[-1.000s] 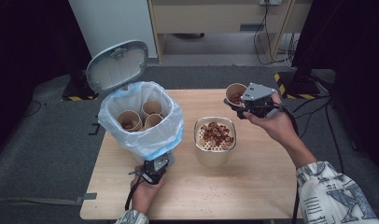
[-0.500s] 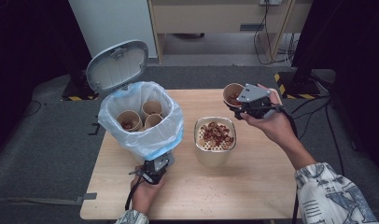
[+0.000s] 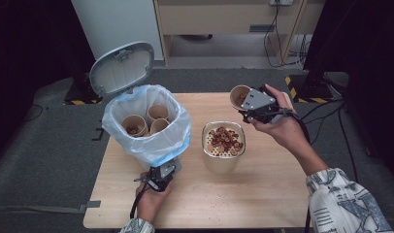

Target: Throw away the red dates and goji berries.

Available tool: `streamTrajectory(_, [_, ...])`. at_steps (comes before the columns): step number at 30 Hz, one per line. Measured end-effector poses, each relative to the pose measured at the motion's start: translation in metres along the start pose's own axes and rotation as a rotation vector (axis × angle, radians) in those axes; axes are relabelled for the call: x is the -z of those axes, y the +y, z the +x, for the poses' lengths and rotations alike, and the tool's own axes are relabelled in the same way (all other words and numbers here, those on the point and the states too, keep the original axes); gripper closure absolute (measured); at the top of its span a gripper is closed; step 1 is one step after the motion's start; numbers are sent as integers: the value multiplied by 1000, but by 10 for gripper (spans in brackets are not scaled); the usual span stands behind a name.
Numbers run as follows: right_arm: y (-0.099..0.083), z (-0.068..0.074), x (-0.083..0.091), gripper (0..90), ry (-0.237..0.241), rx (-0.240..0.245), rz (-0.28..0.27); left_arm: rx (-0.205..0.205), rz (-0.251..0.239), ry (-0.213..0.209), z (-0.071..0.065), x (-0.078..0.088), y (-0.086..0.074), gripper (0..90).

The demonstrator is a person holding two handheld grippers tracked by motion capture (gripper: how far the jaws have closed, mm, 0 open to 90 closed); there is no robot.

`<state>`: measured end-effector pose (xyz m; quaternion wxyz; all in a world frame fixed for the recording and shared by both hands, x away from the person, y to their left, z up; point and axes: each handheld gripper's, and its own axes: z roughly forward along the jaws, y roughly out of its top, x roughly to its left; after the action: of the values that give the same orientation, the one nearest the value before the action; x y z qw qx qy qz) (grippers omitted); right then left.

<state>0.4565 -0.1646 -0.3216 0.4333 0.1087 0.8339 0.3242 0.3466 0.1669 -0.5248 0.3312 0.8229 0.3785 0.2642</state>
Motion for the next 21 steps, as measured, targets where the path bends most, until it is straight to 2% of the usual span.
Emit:
streamTrajectory(6, [9, 0, 3, 330, -18, 53, 5, 1, 0, -2, 0, 0, 0, 894])
streamTrajectory(7, [12, 0, 4, 330, -32, 86, 8, 0, 2, -3, 0, 0, 0, 894])
streamTrajectory(8, [12, 0, 4, 330, -32, 86, 8, 0, 2, -3, 0, 0, 0, 894])
streamTrajectory(11, [19, 0, 5, 330, -47, 157, 24, 0, 2, -4, 0, 0, 0, 894])
streamTrajectory(15, [22, 1, 5, 329, -50, 193, 38, 2, 2, -4, 0, 0, 0, 894])
streamTrajectory(21, [22, 0, 5, 328, -53, 189, 43, 9, -1, -2, 0, 0, 0, 894])
